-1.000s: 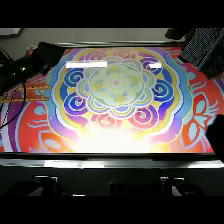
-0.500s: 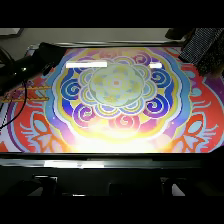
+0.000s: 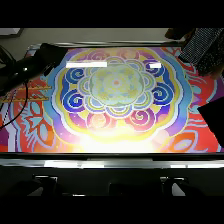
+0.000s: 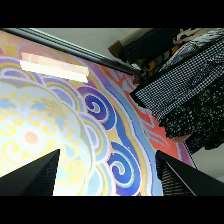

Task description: Fold the clothes and pants, and hang the long-sleeved shirts on hangers.

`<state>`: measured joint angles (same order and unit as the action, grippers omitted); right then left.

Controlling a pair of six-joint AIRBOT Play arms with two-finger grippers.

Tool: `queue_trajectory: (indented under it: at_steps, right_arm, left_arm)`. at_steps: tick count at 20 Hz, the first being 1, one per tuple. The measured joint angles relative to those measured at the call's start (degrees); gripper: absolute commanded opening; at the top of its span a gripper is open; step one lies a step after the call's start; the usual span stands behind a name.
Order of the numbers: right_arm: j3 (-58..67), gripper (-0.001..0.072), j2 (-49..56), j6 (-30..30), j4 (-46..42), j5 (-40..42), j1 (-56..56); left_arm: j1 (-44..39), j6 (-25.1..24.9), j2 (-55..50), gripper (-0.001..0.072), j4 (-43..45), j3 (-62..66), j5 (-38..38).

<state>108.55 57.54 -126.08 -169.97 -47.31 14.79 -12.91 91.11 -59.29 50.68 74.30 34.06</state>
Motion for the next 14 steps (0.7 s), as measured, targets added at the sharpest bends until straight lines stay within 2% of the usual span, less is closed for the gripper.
queue_trajectory:
  at_steps: [5,8,12,13,14]
  right_arm:
    - [0.04,0.0018,0.31,-4.39,1.18,0.04,11.37]
    - [0.04,0.0018,1.05,-5.68,6.64,1.33,19.08]
    - [0.04,0.0024,1.99,-6.34,13.84,1.40,23.65]
    - [0.04,0.0040,2.03,-6.36,15.30,1.25,24.13]
    - [0.04,0.0162,2.01,-6.43,16.46,0.92,24.46]
  left_arm:
    - [-0.02,0.00,-0.11,0.0711,0.00,0.00,-0.02]
    - [-0.07,0.00,-0.35,0.0711,0.00,0.00,-0.02]
    - [-0.07,0.00,-0.83,0.0712,-0.02,0.00,-0.02]
    - [-0.07,0.00,-0.87,0.0712,0.00,0.00,-0.02]
    - [-0.07,0.00,-0.96,0.0712,-0.02,0.00,-0.02]
